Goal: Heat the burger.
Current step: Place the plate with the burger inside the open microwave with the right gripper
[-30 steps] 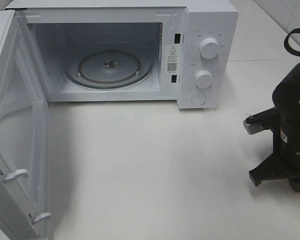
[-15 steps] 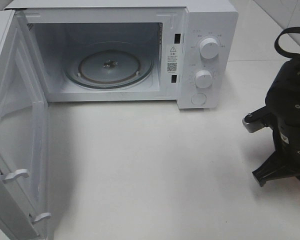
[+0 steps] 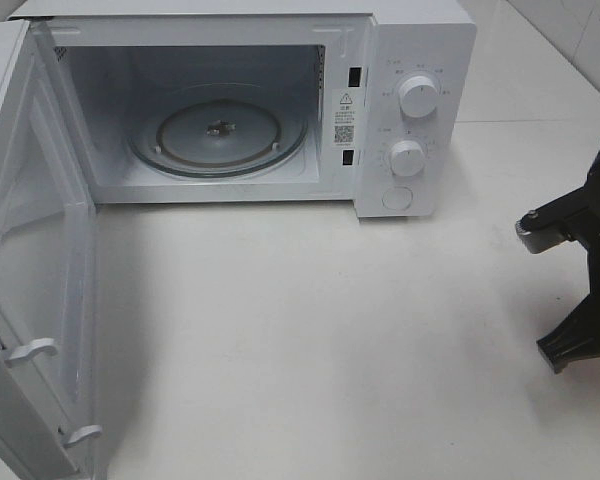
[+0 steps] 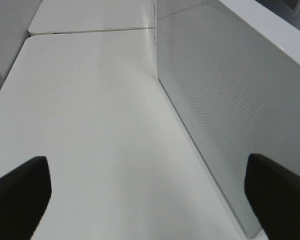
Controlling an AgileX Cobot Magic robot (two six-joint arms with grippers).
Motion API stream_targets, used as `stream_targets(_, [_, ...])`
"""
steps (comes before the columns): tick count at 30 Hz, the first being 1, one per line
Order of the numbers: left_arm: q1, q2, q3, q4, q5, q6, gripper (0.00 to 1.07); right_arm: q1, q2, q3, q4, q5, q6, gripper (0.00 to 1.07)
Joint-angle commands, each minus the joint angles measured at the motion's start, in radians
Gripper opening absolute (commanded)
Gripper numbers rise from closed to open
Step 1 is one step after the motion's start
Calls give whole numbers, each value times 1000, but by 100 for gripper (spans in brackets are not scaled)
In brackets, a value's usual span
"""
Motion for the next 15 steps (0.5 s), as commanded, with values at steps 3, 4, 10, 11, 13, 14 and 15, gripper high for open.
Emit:
stream_targets(3, [2, -20, 3, -4, -4, -1, 98, 85, -81, 15, -34, 100, -10, 0])
stream_targets(4, [2, -20, 3, -4, -4, -1, 98, 95, -90, 20, -32, 103, -10, 0])
stream_targets(10, [2, -20, 3, -4, -4, -1, 98, 153, -138, 43, -22, 118, -14, 0])
stream_targets(11, [2, -20, 3, -4, -4, -1, 98, 153, -138, 43, -22, 118, -14, 0])
stream_targets(13, [2, -20, 3, -4, -4, -1, 98, 183, -151, 50, -21, 127, -21, 0])
stream_targets(14, [2, -20, 3, -4, -4, -1, 98, 183, -151, 50, -21, 127, -21, 0])
stream_targets(15, [2, -20, 3, -4, -4, -1, 98, 210, -154, 50, -21, 140, -25, 0])
